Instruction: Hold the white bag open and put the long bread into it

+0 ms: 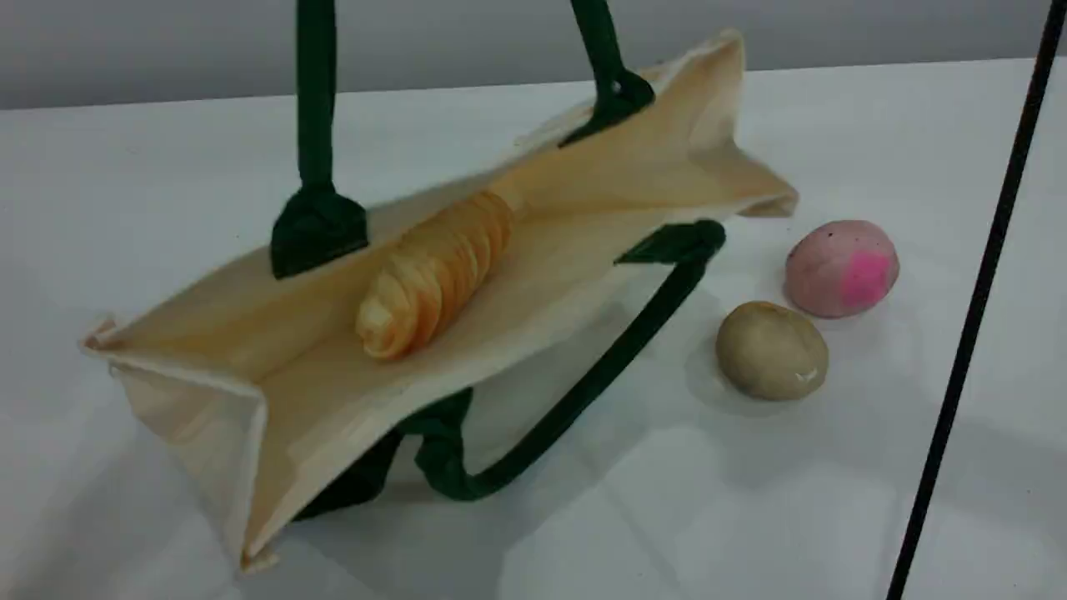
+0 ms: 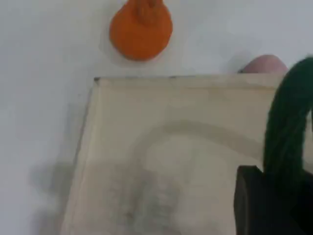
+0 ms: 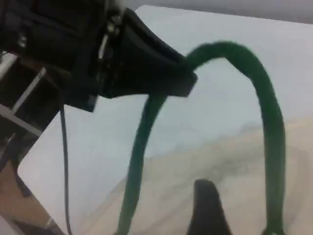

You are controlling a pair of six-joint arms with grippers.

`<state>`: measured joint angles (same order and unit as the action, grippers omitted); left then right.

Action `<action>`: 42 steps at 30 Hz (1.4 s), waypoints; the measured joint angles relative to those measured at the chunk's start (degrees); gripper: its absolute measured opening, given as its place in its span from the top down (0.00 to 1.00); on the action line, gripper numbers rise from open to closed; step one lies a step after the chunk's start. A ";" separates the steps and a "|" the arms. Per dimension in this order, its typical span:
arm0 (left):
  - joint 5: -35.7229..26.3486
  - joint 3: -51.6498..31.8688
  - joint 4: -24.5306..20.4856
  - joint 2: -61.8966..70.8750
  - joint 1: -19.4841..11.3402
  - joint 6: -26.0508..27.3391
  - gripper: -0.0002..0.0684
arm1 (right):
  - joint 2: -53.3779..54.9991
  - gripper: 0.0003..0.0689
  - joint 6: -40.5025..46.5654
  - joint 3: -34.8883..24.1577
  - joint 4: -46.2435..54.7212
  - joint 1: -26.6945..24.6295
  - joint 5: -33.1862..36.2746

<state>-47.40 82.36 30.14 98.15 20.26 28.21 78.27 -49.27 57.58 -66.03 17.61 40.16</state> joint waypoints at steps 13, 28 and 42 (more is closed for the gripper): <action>-0.83 0.00 -6.01 1.87 -0.05 0.94 0.39 | 0.00 0.38 0.00 0.00 0.62 0.00 0.60; -3.79 0.05 -6.21 -10.08 -0.05 -1.07 0.37 | -2.67 0.38 2.51 0.00 6.96 0.00 2.36; -17.62 0.05 -6.21 -19.08 -0.05 -5.25 0.36 | -20.93 0.38 20.82 0.00 31.41 0.00 4.74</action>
<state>-65.02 82.41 23.93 79.07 20.20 22.96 57.34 -28.46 57.58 -34.62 17.61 44.91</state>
